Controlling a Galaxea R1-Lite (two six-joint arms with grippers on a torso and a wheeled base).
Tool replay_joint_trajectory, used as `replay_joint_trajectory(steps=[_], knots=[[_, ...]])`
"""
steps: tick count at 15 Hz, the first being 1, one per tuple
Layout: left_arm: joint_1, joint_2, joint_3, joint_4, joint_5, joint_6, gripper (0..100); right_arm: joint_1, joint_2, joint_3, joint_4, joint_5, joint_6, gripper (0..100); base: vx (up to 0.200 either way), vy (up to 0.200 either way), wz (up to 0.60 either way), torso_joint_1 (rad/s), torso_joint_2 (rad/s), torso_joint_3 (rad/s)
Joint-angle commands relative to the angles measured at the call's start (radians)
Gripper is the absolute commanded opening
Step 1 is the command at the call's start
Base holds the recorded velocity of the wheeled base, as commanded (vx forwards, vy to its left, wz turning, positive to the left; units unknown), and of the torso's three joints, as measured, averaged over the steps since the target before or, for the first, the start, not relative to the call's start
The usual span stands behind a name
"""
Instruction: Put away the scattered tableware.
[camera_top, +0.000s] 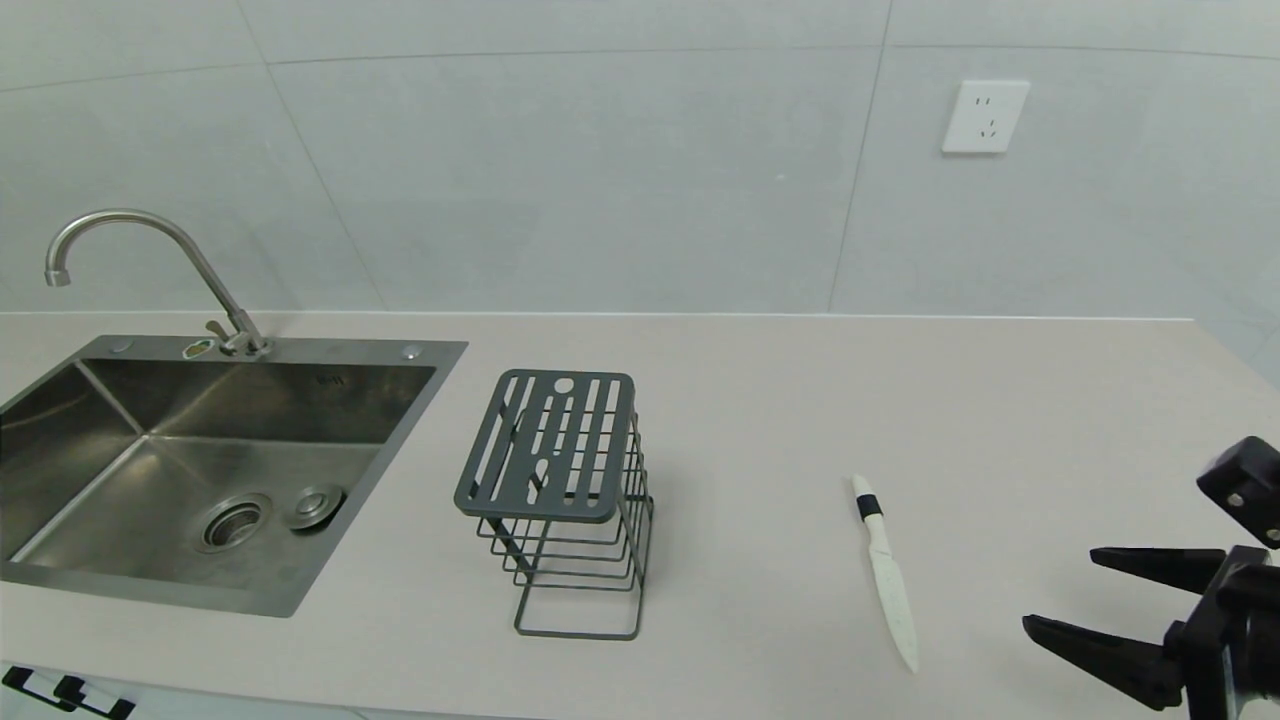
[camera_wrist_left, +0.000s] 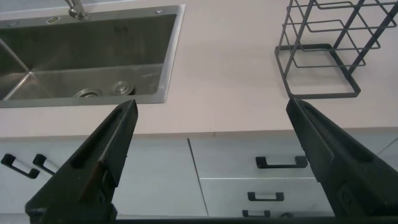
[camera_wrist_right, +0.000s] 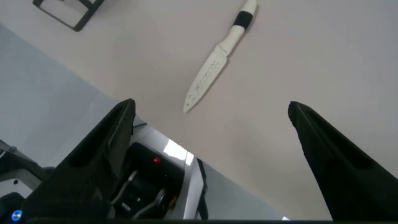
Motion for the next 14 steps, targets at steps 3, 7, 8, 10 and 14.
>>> replay_joint_trajectory(steps=[3,7,8,10,14], knots=[[0.0,0.0,0.0,0.0,0.0,0.0,100,0.081,0.134,-0.024,0.0,-0.049,0.005,100,0.0,0.0,0.0,0.0,0.0,0.0],[0.0,0.0,0.0,0.0,0.0,0.0,100,0.109,0.178,-0.064,0.0,-0.104,0.06,100,0.0,0.0,0.0,0.0,0.0,0.0],[0.0,0.0,0.0,0.0,0.0,0.0,100,0.143,0.197,-0.086,0.0,-0.141,0.105,100,0.0,0.0,0.0,0.0,0.0,0.0],[0.0,0.0,0.0,0.0,0.0,0.0,100,0.181,0.234,-0.115,0.0,-0.187,0.146,100,0.0,0.0,0.0,0.0,0.0,0.0],[0.0,0.0,0.0,0.0,0.0,-0.001,100,0.215,0.332,-0.17,0.002,-0.288,0.172,100,0.0,0.0,0.0,0.0,0.0,0.0]])
